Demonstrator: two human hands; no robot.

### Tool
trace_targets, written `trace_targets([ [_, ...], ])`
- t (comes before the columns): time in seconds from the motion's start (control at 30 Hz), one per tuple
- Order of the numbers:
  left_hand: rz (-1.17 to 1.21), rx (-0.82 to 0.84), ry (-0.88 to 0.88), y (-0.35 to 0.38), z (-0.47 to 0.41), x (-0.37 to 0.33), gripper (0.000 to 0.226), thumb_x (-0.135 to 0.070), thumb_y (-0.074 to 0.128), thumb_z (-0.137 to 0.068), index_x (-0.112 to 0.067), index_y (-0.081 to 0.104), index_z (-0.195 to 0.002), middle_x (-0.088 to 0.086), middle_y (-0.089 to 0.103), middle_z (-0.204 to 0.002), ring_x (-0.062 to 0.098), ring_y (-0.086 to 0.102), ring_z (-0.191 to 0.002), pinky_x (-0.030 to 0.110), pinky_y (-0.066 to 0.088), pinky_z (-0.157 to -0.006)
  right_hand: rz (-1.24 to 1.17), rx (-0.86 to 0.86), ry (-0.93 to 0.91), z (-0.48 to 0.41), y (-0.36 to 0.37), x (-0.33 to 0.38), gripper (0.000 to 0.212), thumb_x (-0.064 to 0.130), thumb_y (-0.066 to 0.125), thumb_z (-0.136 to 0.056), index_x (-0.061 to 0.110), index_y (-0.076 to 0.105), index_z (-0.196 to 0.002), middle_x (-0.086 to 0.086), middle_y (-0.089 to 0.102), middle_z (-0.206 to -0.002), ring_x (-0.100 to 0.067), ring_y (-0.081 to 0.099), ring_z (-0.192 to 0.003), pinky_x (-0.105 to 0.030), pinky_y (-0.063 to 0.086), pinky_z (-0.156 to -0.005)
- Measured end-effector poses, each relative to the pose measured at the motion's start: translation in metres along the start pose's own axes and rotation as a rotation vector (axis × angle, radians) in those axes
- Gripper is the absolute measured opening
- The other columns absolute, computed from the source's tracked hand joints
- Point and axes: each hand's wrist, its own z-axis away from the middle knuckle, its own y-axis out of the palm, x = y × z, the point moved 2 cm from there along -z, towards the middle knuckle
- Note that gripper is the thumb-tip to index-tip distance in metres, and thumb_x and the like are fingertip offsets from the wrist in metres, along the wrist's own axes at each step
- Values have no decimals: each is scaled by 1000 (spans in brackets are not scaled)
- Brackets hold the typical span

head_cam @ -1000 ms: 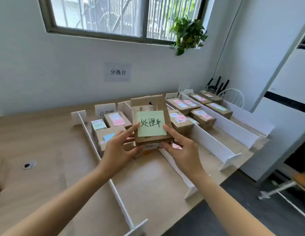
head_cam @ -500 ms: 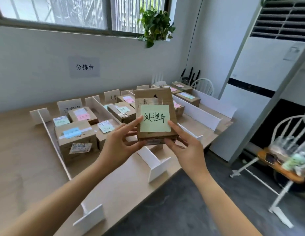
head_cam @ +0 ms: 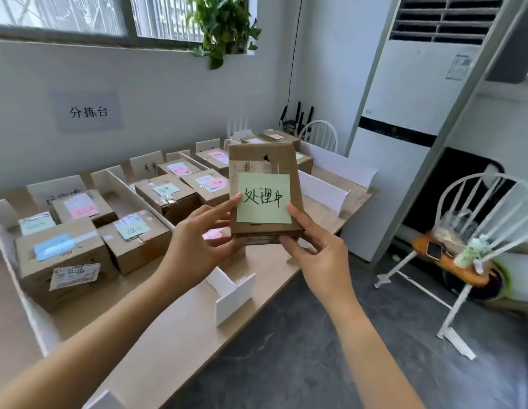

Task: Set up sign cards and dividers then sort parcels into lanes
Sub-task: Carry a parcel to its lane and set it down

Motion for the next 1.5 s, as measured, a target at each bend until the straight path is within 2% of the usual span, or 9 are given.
trace_targets([
  [0.13, 11, -11, -13, 24, -31, 11, 71, -16, 76, -71, -49, 44, -125, -6, 57, -111, -3, 58, -101, 9, 51, -75, -9, -1, 26, -32, -18, -19, 51, 1, 70, -82, 40, 63, -115, 4, 62, -129, -4, 59, -116, -8, 48, -82],
  [0.23, 30, -22, -49, 42, -61, 21, 71, -13, 75, -73, -49, 42, -124, -6, 55, -113, -9, 54, -102, 4, 48, -71, 3, 25, 42, -67, -30, -33, 51, 1, 70, -83, 40, 63, -115, 5, 62, -129, -3, 59, -113, -7, 48, -81],
  [0.33, 36, -43, -75, 58, -88, 31, 71, -14, 75, -72, -48, 43, -125, -8, 55, -114, -9, 54, -104, 5, 49, -73, 17, 53, 55, -101, -39, -48, 51, 2, 71, -82, 41, 63, -114, 8, 62, -128, 0, 60, -111, -10, 50, -84],
  [0.5, 25, -60, -103, 75, -129, 47, 68, -33, 68, -66, -48, 43, -127, -15, 55, -114, -5, 55, -105, 17, 54, -81, 42, 94, 69, -150, -52, -71, 52, 4, 71, -83, 43, 61, -116, 12, 60, -128, 5, 56, -114, -6, 46, -85],
  [0.63, 20, -64, -115, 91, -154, 62, 68, -24, 73, -69, -45, 46, -127, -13, 56, -113, -4, 57, -103, 20, 55, -83, 7, 91, 95, -174, -59, -91, 51, 3, 70, -83, 38, 62, -119, 13, 60, -127, 5, 56, -113, -6, 47, -83],
  [0.9, 34, -60, -173, 124, -193, 88, 69, -29, 72, -66, -40, 49, -130, -10, 59, -111, 0, 61, -102, 18, 54, -82, -7, 75, 136, -217, -77, -130, 49, 3, 71, -83, 38, 64, -116, 42, 57, -111, 11, 57, -108, -8, 48, -83],
  [1.13, 18, -92, -207, 160, -224, 97, 69, -12, 77, -71, -39, 51, -129, -8, 60, -109, 3, 63, -101, 11, 51, -80, -44, 117, 165, -250, -106, -156, 48, 3, 70, -83, 37, 63, -117, 36, 58, -112, 13, 56, -107, -6, 47, -79],
  [1.4, -20, -146, -207, 225, -275, 93, 71, -6, 77, -71, -44, 48, -124, -12, 58, -113, -9, 57, -102, 6, 50, -72, -23, 187, 152, -306, -167, -189, 49, 8, 71, -84, 42, 62, -119, 17, 60, -127, 7, 55, -114, -5, 45, -83],
  [1.5, -6, -158, -218, 252, -292, 88, 71, -5, 77, -72, -45, 49, -124, -8, 59, -112, -6, 57, -102, 9, 51, -72, -11, 219, 151, -327, -195, -198, 50, 9, 70, -85, 44, 60, -118, 19, 60, -123, 8, 54, -113, -3, 44, -82],
])
